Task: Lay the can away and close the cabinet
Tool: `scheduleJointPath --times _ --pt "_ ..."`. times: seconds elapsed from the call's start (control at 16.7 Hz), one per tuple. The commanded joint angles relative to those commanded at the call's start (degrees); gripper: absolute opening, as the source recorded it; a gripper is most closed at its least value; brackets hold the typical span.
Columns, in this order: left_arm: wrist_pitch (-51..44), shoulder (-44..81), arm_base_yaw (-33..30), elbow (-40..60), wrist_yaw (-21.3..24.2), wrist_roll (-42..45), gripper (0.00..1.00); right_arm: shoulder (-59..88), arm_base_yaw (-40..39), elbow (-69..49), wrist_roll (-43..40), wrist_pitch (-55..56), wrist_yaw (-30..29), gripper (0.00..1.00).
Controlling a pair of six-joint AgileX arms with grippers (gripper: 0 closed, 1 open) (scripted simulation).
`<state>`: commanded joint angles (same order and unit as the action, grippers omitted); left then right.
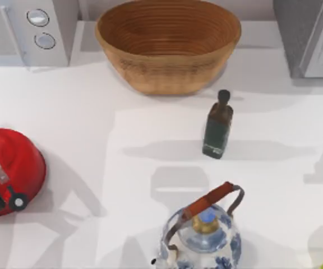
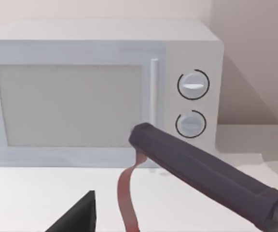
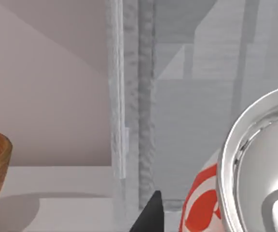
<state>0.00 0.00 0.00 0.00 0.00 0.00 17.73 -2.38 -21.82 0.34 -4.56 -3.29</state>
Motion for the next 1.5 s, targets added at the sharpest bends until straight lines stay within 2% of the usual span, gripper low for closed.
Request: scheduleJointPath --times 0.54,0.78,1.02,1.5 --pt "0.0 0.0 0.0 0.0 0.0 0.0 1.00 38.2 -4.0 -53.9 0.7 -12.8 -6.5 0.00" --pt "0.0 0.0 0.0 0.0 0.0 0.0 1.00 51.4 -6.4 -70.2 0.7 -17.6 -7.7 0.00" --pt "0.0 0.0 0.0 0.0 0.0 0.0 1.00 57.9 -8.0 -77.6 0.7 -19.5 -8.0 0.00" --pt "0.0 0.0 0.0 0.0 0.0 0.0 1.00 60.2 -7.7 -79.8 1.1 -20.2 -8.1 0.00"
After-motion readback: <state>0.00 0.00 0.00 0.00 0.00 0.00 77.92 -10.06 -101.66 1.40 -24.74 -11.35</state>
